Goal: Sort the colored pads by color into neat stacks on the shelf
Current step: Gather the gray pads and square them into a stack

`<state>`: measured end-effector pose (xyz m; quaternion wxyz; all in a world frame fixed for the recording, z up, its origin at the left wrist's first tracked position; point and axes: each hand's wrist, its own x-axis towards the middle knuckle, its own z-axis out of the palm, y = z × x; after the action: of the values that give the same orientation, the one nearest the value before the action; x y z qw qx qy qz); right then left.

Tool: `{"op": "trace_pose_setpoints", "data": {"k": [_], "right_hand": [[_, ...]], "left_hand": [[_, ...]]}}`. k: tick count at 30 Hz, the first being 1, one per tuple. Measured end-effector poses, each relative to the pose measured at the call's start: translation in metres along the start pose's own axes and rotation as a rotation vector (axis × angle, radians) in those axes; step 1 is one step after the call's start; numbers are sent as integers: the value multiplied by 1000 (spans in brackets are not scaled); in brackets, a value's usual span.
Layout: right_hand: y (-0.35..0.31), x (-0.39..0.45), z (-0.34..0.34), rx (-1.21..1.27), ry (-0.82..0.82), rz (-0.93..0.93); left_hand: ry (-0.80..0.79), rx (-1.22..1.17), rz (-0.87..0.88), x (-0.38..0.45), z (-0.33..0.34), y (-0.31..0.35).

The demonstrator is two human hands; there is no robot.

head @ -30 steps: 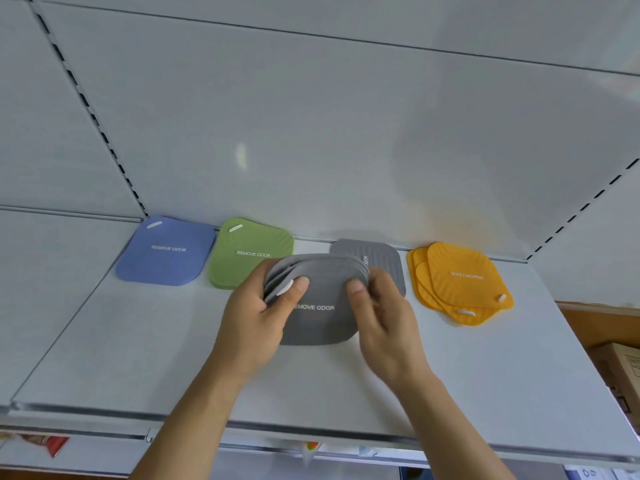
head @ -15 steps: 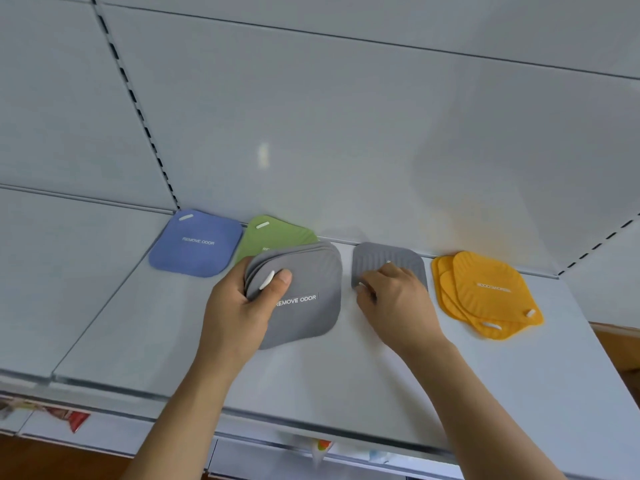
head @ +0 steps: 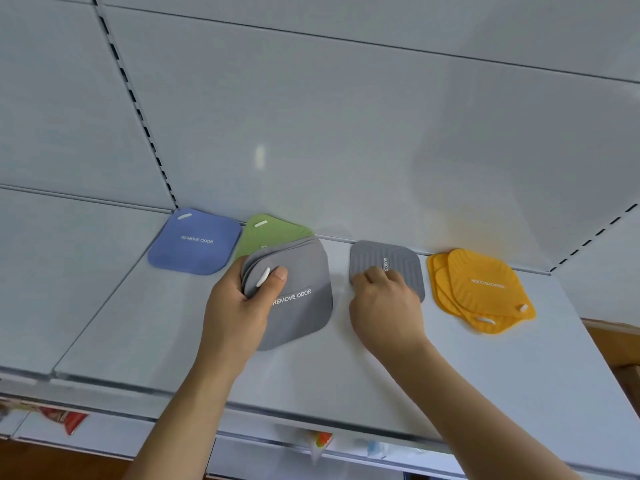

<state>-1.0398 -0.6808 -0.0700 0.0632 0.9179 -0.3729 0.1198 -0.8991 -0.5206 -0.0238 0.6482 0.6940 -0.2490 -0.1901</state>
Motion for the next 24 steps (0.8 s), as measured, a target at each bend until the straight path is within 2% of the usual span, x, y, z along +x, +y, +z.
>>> {"op": "trace_pose_setpoints", "data": {"k": [3, 6, 7, 12, 14, 16, 20, 24], "right_hand": [[0, 11, 0, 29, -14, 71], [20, 13, 4, 85, 3, -60], [29, 12, 2, 191, 37, -24], [44, 3, -61, 1007, 208, 619], [32, -14, -87, 1071, 284, 674], [7, -29, -100, 1124, 301, 597], [-48, -41, -93, 1195, 178, 309], [-43, -42, -74, 1011, 246, 86]], "left_hand": [[-14, 6, 3, -1, 0, 0], [-12, 13, 4, -2, -2, -1], [-10, 15, 5, -2, -3, -2], [15, 14, -9, -4, -2, -2], [15, 17, 7, -5, 3, 2], [-16, 35, 39, -9, 11, 9], [-121, -43, 33, -22, 37, 19], [-154, -130, 0, -24, 39, 15]]}}
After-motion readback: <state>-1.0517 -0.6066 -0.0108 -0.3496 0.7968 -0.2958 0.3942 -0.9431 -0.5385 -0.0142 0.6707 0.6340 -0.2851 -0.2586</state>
